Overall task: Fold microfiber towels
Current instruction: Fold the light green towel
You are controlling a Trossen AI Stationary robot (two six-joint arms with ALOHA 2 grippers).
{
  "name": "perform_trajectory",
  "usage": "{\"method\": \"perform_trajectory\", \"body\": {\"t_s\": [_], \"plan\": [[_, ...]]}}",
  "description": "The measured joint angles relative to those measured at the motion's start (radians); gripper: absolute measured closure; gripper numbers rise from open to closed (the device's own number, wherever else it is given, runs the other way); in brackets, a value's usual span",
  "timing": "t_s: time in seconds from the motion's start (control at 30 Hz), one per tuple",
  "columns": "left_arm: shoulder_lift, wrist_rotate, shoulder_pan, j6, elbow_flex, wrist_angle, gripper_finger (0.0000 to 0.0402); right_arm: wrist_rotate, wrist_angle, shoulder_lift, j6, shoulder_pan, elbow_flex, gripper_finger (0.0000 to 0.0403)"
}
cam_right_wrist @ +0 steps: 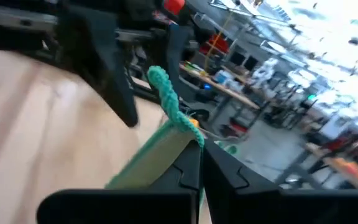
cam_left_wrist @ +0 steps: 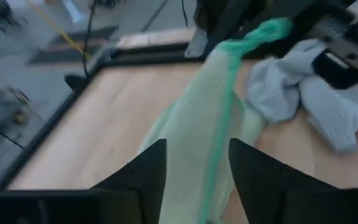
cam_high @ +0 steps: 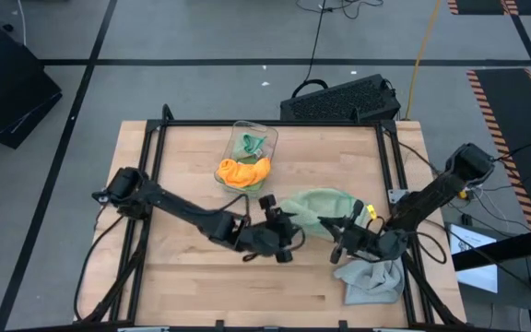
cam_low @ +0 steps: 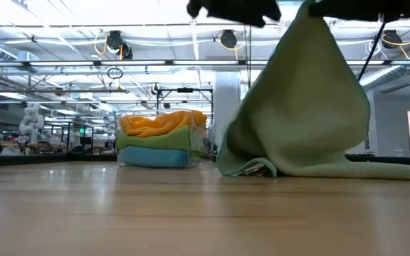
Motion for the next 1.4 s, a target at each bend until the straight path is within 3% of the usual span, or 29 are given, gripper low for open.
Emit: {"method": "perform_trajectory", "body": {"t_s": [0.2, 0.3, 0.5, 0.8, 0.9, 1.17, 1.27, 1.4], "plan": [[0.029, 0.015, -0.007, 0.051, 0.0, 0.215, 0.0228, -0.04, -0.093, -0.052, 0.128, -0.029, 0.0, 0.0401], [0.057, -0.084, 0.003, 0.056, -0.002, 0.229, 0.0229, -0.046, -0.095, -0.052, 0.13, -0.036, 0.0, 0.0401], [0.1, -0.057, 0.044, 0.061, -0.001, 0.228, 0.023, -0.066, -0.087, -0.052, 0.138, -0.064, 0.0, 0.0401], [0.101, 0.001, 0.049, 0.077, -0.002, 0.274, 0.031, -0.065, -0.089, -0.052, 0.153, -0.103, 0.0, 0.0401], [0.106, -0.037, 0.047, 0.065, -0.001, 0.258, 0.0295, -0.065, -0.086, -0.052, 0.17, -0.125, 0.0, 0.0401], [0.135, -0.202, 0.067, 0.047, -0.003, 0.196, 0.0207, -0.066, -0.079, -0.052, 0.221, -0.154, 0.0, 0.0401], [0.132, -0.266, 0.06, 0.065, -0.003, 0.181, 0.0235, -0.065, -0.082, -0.052, 0.224, -0.145, 0.0, 0.0401], [0.132, -0.292, 0.027, 0.177, -0.003, 0.194, 0.0346, -0.065, -0.09, -0.052, 0.226, -0.131, 0.0, 0.0401]]}}
